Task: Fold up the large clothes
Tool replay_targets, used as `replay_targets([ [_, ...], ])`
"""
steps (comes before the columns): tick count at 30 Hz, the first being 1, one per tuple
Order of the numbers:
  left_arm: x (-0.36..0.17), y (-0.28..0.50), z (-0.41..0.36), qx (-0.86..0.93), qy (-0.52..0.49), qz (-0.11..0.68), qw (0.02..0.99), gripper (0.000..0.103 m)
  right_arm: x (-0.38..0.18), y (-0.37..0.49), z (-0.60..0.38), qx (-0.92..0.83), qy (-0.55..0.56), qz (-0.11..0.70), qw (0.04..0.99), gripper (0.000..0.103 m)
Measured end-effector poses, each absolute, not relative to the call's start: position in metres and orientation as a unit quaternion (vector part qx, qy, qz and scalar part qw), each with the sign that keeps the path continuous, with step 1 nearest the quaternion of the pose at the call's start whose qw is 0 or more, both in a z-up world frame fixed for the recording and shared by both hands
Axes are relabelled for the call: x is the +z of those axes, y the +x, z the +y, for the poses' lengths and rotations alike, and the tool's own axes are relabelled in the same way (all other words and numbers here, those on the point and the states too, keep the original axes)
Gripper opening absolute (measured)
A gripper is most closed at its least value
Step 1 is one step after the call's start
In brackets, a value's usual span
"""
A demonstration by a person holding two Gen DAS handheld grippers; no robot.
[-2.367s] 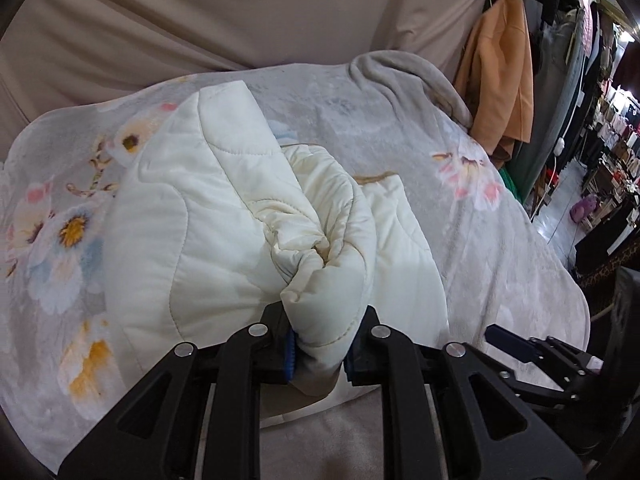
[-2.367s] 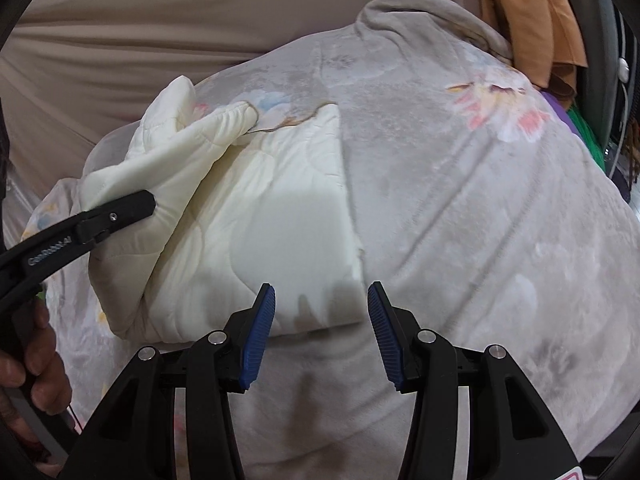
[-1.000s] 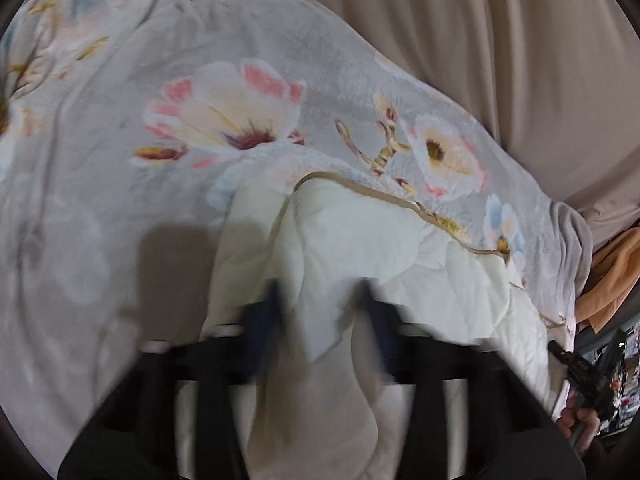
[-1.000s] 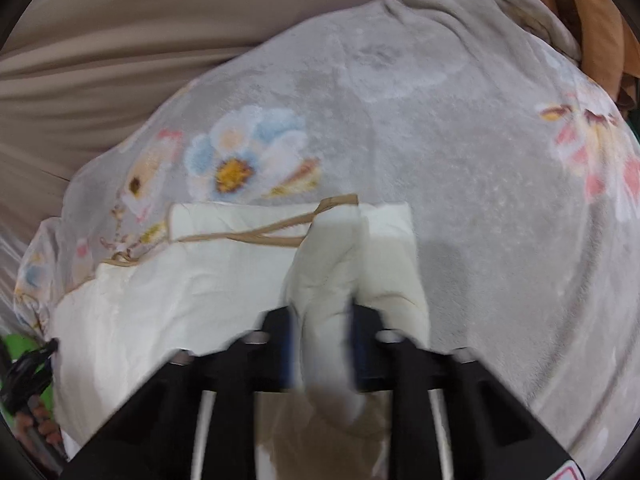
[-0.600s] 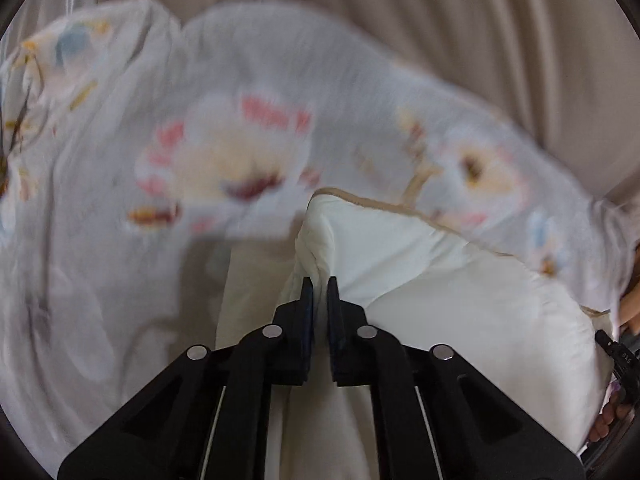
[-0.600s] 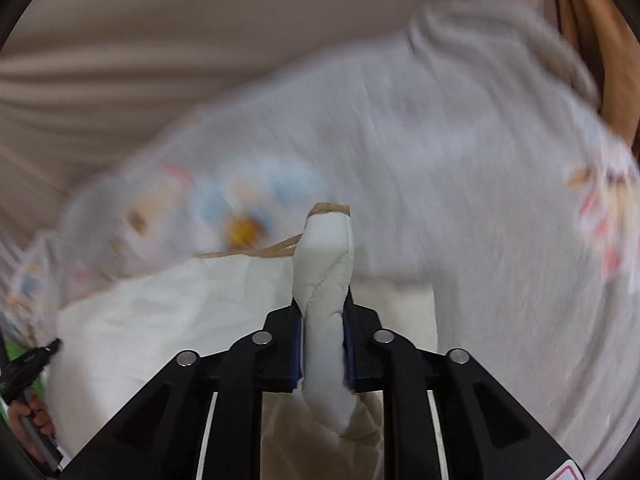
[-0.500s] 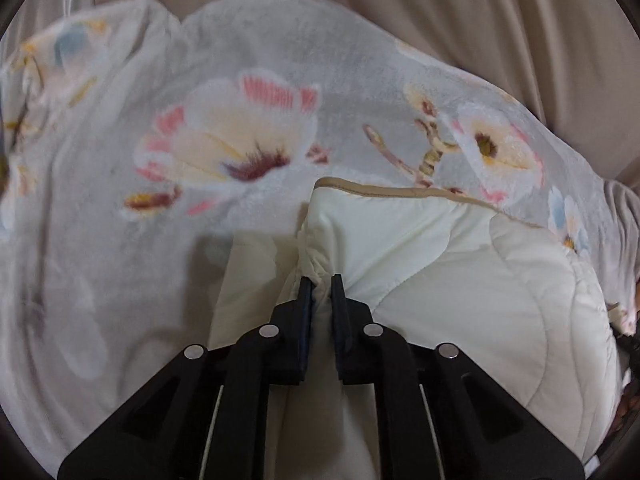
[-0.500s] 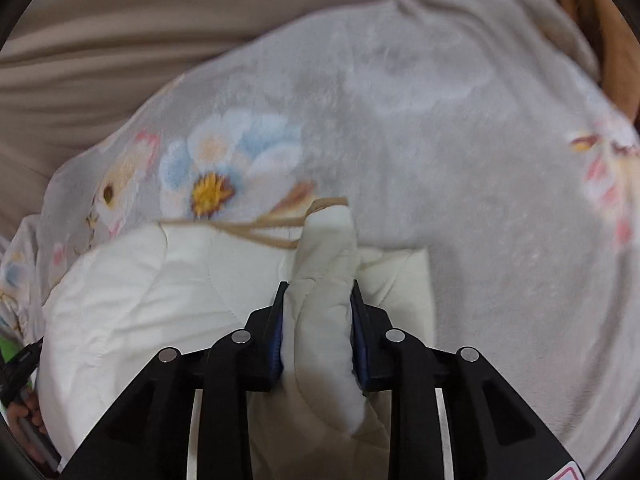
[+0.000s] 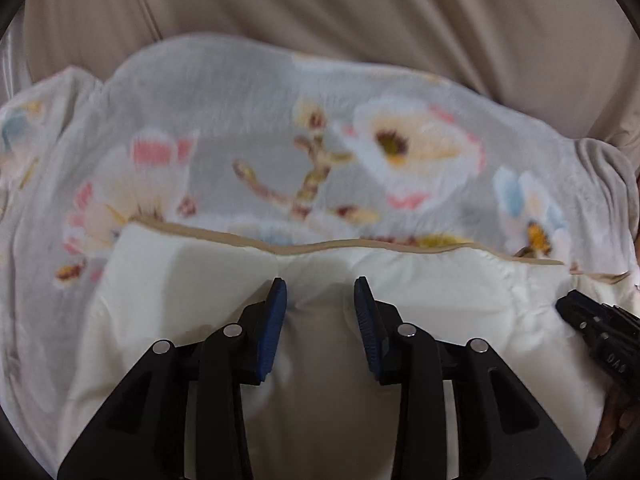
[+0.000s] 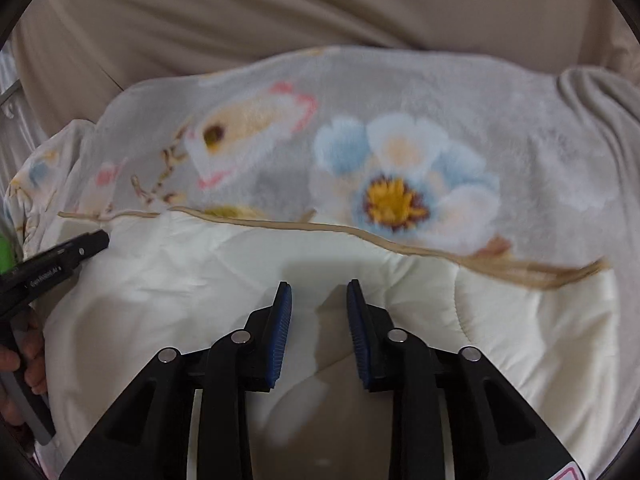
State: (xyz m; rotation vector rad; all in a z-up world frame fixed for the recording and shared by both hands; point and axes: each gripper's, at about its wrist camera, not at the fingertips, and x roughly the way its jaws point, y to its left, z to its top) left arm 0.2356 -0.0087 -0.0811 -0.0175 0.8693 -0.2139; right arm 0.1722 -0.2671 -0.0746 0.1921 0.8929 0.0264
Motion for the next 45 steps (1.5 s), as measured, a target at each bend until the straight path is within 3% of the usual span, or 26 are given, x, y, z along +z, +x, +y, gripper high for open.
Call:
replay_targets([
  [7, -0.102, 0.234, 0.013, -0.133, -0.013, 0.410, 0.902, 0.033, -0.096, 0.153, -0.322, -0.015, 0.133, 0.421, 0.897, 0.000],
  [11, -0.097, 0.229, 0.026, -0.120, -0.021, 0.404, 0.907, 0.026, -0.090, 0.133, -0.348, -0.067, 0.162, 0.403, 0.898, 0.000],
  [12, -0.092, 0.224, 0.032, -0.106, -0.014, 0.395, 0.912, 0.026, -0.082, 0.124, -0.351, -0.089, 0.155, 0.391, 0.903, 0.003],
  [13, -0.088, 0.219, 0.040, -0.091, -0.007, 0.387, 0.918, 0.026, -0.075, 0.116, -0.353, -0.101, 0.146, 0.376, 0.909, 0.015],
  [14, -0.088, 0.217, 0.048, -0.086, -0.006, 0.384, 0.919, 0.026, -0.070, 0.107, -0.356, -0.113, 0.134, 0.363, 0.915, 0.017],
  [18, -0.099, 0.219, 0.062, -0.077, -0.018, 0.392, 0.917, 0.026, -0.098, 0.106, -0.364, -0.112, 0.137, 0.394, 0.902, 0.015],
  [22, -0.091, 0.214, 0.054, -0.052, 0.012, 0.392, 0.918, 0.027, -0.086, 0.108, -0.351, -0.146, 0.096, 0.402, 0.899, 0.016],
  [24, -0.078, 0.199, 0.063, -0.050, -0.003, 0.387, 0.921, 0.037, -0.061, 0.095, -0.334, -0.136, 0.091, 0.377, 0.912, 0.019],
  [29, -0.046, 0.137, 0.106, -0.011, -0.064, 0.371, 0.926, 0.074, -0.016, 0.084, -0.256, -0.047, 0.084, 0.360, 0.928, 0.021],
  [37, -0.063, 0.065, 0.166, -0.002, -0.183, 0.430, 0.884, 0.086, -0.052, 0.112, -0.151, 0.042, 0.061, 0.414, 0.907, 0.021],
  [45, -0.119, 0.068, 0.162, -0.015, -0.266, 0.478, 0.837, 0.091, -0.086, 0.116, -0.133, 0.029, 0.043, 0.407, 0.912, 0.021],
])
